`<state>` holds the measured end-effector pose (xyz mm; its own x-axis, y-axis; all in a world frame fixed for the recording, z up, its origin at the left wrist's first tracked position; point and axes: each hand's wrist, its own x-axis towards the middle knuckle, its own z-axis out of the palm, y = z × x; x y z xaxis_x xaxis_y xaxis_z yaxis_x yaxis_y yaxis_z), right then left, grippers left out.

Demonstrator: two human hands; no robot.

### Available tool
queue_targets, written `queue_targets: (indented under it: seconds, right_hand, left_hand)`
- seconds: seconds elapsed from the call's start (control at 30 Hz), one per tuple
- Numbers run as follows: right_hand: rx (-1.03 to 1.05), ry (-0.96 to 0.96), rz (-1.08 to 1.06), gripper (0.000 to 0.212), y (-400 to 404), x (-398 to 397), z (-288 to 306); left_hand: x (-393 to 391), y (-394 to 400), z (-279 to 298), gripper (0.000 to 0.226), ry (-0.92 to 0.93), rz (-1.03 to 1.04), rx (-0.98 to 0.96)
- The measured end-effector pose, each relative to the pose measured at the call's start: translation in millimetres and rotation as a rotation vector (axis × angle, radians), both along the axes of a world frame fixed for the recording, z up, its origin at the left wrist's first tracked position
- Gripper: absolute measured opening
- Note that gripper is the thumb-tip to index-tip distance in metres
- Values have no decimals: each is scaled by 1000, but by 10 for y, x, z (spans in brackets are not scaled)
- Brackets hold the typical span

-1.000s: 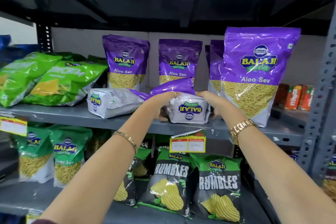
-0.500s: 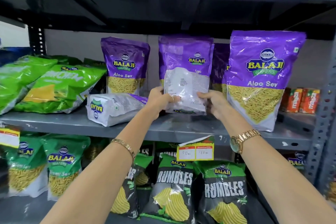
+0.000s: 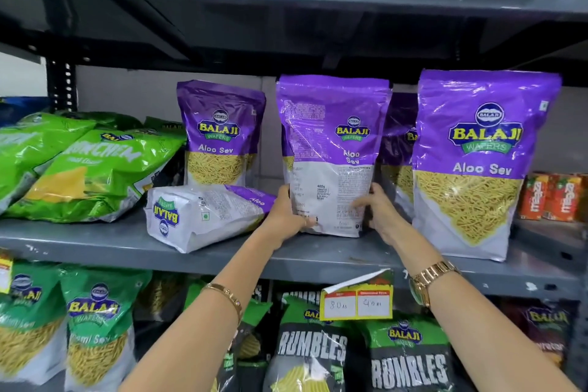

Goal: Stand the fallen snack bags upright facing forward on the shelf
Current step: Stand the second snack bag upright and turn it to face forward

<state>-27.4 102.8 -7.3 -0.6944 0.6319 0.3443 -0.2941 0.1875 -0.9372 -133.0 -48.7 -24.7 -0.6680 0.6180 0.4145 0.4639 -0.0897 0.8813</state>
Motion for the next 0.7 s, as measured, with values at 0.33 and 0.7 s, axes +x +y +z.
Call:
queue_targets:
  seconds: [0.33,0.7]
  right_hand:
    - [-113,14,-196,48,88,-69,-27]
    - [36,98,-56,47,-45,7,-45]
  left_hand:
    - [513,-44,-5,49,72,448,360]
    - [621,252,56,52,-83,316,153]
